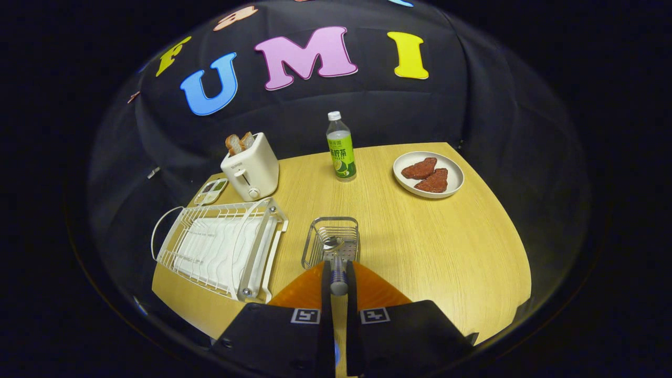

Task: Take the plate from the dish rack, then take the spoon from the basket and place it into the plate.

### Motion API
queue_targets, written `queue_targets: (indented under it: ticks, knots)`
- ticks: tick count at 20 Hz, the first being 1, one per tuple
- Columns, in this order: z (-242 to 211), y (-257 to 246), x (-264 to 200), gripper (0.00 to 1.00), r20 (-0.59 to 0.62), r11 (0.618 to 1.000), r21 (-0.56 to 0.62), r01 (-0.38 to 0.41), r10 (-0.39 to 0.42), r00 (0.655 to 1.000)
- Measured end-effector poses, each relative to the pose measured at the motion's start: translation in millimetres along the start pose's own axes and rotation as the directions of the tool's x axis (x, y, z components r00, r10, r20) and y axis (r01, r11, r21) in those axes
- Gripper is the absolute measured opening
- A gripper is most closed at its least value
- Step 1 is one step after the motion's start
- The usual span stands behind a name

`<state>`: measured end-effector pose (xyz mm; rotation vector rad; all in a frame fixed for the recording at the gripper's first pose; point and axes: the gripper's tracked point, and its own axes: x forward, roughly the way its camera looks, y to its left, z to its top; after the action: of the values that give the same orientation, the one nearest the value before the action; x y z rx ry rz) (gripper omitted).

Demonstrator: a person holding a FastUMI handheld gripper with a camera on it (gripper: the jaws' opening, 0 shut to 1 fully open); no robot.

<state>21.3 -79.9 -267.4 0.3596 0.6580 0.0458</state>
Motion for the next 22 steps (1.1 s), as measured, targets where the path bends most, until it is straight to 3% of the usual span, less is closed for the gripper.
queue_targets:
  ticks: [4, 9, 14, 22]
  knots:
    - [7, 6, -33, 0.13, 0.034, 1.0, 0.024, -0.013, 0.012, 0.999]
    - [1, 29, -85, 0.12, 0.045, 0.996, 0.024, -0.087, 0.086, 0.995]
    - [-46, 62, -115, 0.13, -0.051, 0.975, 0.011, -0.221, 0.221, 0.974]
    - [-132, 79, -97, 0.13, -0.207, 0.966, -0.054, -0.254, 0.238, 0.949]
